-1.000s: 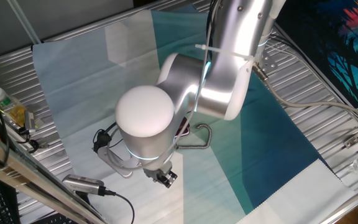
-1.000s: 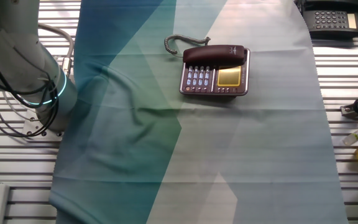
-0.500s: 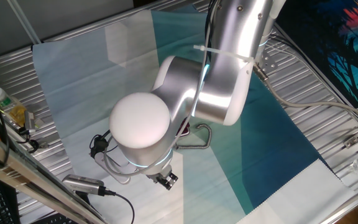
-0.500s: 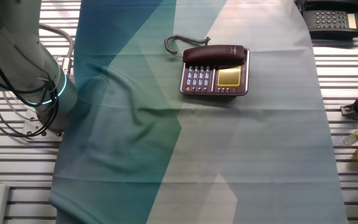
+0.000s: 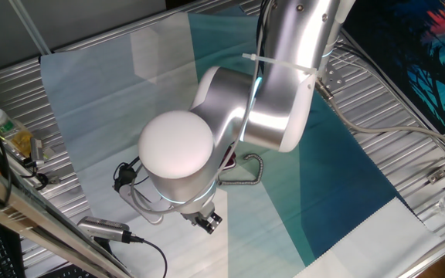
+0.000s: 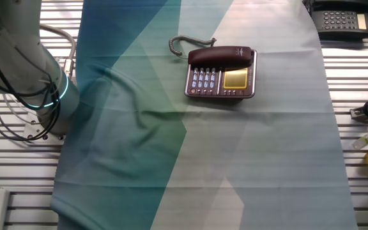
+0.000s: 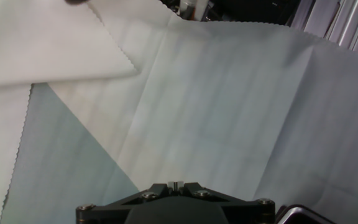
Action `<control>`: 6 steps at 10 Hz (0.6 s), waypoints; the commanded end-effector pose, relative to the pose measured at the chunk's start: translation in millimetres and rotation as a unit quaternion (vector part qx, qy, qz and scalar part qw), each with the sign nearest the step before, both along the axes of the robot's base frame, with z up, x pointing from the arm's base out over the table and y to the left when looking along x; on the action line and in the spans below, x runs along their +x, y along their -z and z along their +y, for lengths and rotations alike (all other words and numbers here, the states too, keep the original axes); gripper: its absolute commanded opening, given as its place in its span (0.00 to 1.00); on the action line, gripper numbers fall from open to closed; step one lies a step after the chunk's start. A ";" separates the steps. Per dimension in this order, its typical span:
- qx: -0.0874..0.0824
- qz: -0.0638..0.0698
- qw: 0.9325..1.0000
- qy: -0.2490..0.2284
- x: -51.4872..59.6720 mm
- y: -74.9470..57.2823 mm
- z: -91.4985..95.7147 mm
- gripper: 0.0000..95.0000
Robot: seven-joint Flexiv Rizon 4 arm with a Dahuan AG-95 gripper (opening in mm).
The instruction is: Place the handset of the telephone on the corresponding phone cradle
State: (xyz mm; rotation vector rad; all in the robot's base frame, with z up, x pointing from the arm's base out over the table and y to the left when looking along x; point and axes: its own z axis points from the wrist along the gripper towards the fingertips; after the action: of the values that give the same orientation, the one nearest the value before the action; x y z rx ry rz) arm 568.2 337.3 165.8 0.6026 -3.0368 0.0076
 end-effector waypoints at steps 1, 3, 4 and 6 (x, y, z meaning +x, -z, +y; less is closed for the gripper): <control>-0.001 0.000 1.000 0.002 0.5 0.1 0.8 0.00; -0.001 -0.001 1.000 0.010 0.5 0.1 0.8 0.00; -0.001 -0.001 1.000 0.015 0.5 0.1 0.8 0.00; -0.001 -0.001 1.000 0.014 0.4 0.1 0.7 0.00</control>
State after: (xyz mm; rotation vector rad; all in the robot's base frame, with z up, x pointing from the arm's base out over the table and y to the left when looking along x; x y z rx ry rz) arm 568.4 337.6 165.8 0.5585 -3.0477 0.0116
